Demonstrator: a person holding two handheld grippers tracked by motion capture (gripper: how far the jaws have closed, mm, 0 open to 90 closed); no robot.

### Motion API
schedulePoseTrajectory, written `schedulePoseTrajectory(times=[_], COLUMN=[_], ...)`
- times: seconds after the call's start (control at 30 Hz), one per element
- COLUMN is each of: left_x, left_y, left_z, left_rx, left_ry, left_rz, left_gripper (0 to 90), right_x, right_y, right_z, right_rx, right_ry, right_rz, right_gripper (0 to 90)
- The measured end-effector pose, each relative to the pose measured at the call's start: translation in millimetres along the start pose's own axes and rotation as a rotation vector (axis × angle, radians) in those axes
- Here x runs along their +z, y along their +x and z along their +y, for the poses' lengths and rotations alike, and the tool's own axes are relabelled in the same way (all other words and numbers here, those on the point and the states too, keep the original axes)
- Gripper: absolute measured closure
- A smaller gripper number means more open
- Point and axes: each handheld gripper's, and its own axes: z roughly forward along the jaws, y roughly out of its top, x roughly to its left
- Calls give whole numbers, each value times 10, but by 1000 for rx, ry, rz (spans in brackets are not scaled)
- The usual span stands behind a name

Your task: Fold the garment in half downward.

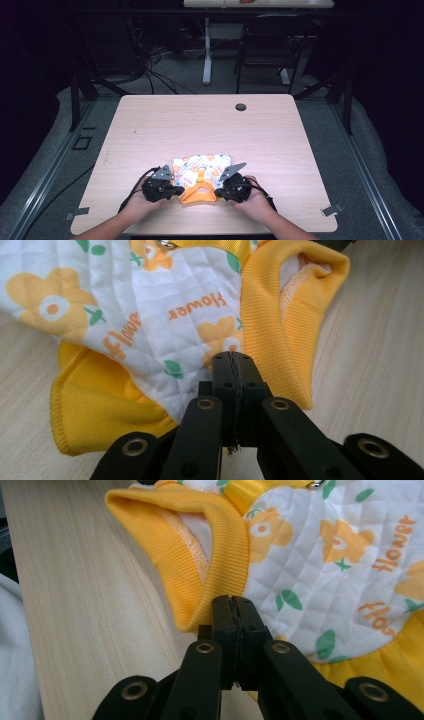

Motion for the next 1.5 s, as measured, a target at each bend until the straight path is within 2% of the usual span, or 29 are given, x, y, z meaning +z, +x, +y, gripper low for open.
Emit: schedulePoseTrajectory(times=[0.03, 0.2, 0.27, 0.3, 0.33, 0.53, 0.63, 0.67, 0.73, 1.03, 1.3, 1.4, 1.5], left_x=[5, 10, 14, 16, 18, 36, 46, 54, 64, 113, 152, 162, 185], left_y=[1, 29, 43, 64, 73, 137, 163, 169, 183, 293, 404, 444, 483], left_z=[0, 7, 10, 13, 15, 33, 42, 45, 55, 106, 128, 164, 184], left_rx=[-1, 2, -8, -10, -14, -42, -55, -59, -64, -89, -136, -125, -135], left_ry=[0, -1, -4, -6, -9, -21, -27, -34, -38, -62, -95, -84, -93], left_rz=[-1, 10, 30, 17, 20, 24, 31, 38, 45, 71, 87, 100, 105], left_gripper=[900, 900, 900, 900, 900, 900, 900, 900, 900, 900, 900, 900, 900], right_x=[14, 20, 31, 32, 29, 59, 51, 66, 56, 100, 141, 157, 173], right_y=[2, -14, -18, -25, -35, -78, -109, -111, -143, -290, -408, -448, -491], right_z=[-5, 9, 13, 17, 22, 30, 53, 53, 71, 121, 174, 194, 214], right_rx=[10, 6, 14, 10, 5, 30, 17, 28, 22, 62, 88, 98, 100], right_ry=[-12, -7, -12, -7, 2, -24, -5, -23, -3, -29, -38, -41, -45], right_rz=[6, -7, -11, -8, -12, -17, -23, -29, -41, -58, -69, -73, -77], right_gripper=[894, 894, 894, 894, 894, 893, 892, 892, 893, 892, 891, 891, 891])
